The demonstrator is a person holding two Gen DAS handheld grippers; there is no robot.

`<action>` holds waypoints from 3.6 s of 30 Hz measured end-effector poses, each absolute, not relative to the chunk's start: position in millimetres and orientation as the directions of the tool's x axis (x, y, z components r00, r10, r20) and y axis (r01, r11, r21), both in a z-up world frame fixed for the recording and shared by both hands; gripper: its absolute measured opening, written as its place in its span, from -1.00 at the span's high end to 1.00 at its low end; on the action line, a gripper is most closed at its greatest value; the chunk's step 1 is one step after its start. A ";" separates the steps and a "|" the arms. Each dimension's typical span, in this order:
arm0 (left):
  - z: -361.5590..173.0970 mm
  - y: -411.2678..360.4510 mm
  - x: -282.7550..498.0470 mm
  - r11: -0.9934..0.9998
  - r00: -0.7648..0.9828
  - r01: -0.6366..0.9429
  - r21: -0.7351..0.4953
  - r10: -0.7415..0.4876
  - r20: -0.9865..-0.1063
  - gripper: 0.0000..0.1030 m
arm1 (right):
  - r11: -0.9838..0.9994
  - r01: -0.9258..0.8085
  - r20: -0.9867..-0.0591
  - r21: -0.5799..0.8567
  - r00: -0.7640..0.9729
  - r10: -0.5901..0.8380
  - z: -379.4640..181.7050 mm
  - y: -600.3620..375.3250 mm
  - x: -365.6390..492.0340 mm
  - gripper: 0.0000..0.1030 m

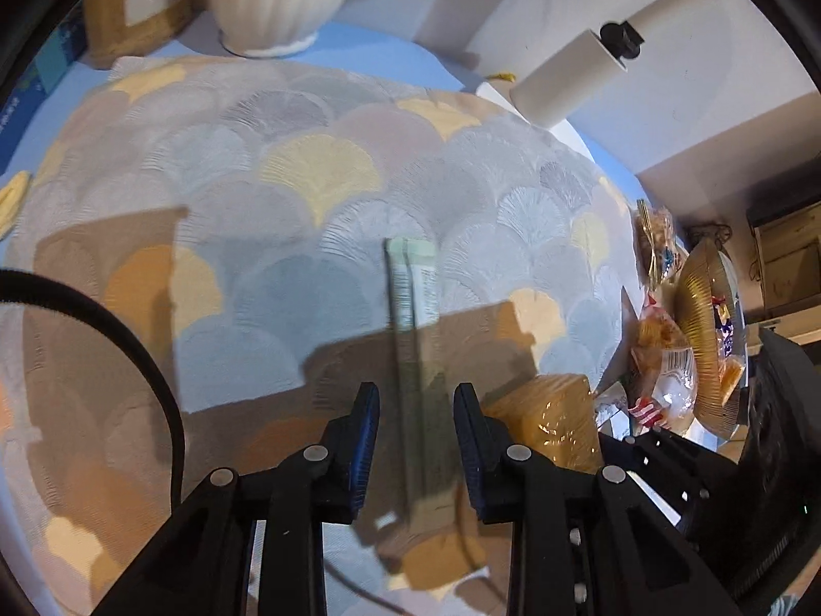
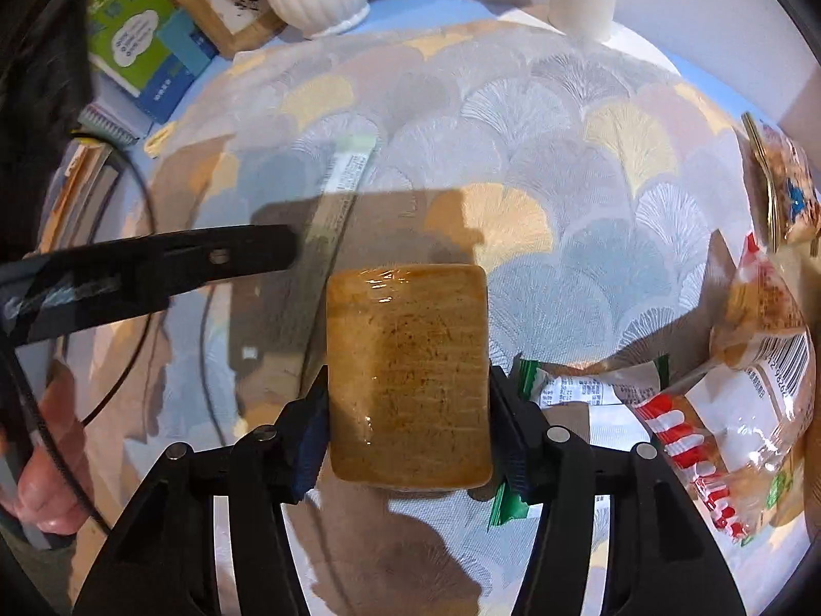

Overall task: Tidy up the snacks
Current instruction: 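Grasp the long green-white stick pack with the left gripper while the right grasps the toast slice, then carry both items over the amber bowl and open both grippers to drop them, then move both open grippers back to the remaining snacks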

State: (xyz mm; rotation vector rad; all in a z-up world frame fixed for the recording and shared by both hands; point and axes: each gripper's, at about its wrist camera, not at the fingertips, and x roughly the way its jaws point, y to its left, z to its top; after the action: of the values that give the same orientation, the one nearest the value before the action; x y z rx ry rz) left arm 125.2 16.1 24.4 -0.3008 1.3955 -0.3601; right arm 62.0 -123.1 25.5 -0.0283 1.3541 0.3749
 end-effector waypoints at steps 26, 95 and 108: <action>134.6 -52.7 89.2 0.910 0.365 0.255 -0.328 -0.405 -0.838 0.72 | 0.859 -0.166 -0.801 0.485 0.310 0.512 122.6 -236.4 32.7 -0.04; 50.7 -113.8 53.2 0.785 0.099 0.491 -0.377 -0.481 -0.871 -0.46 | 0.770 0.359 -0.841 0.527 0.348 0.413 84.7 -320.3 18.6 -0.51; 30.2 -139.2 35.6 0.680 0.100 0.677 -0.282 -0.464 -0.880 -0.46 | 0.713 0.528 -0.880 0.462 0.370 0.297 52.8 -317.8 43.7 -0.55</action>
State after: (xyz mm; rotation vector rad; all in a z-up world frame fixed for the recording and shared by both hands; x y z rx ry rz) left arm 35.6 -139.2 30.2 0.2136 1.2030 -0.8529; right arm 43.7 -317.8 52.8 0.8138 1.2196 -0.1713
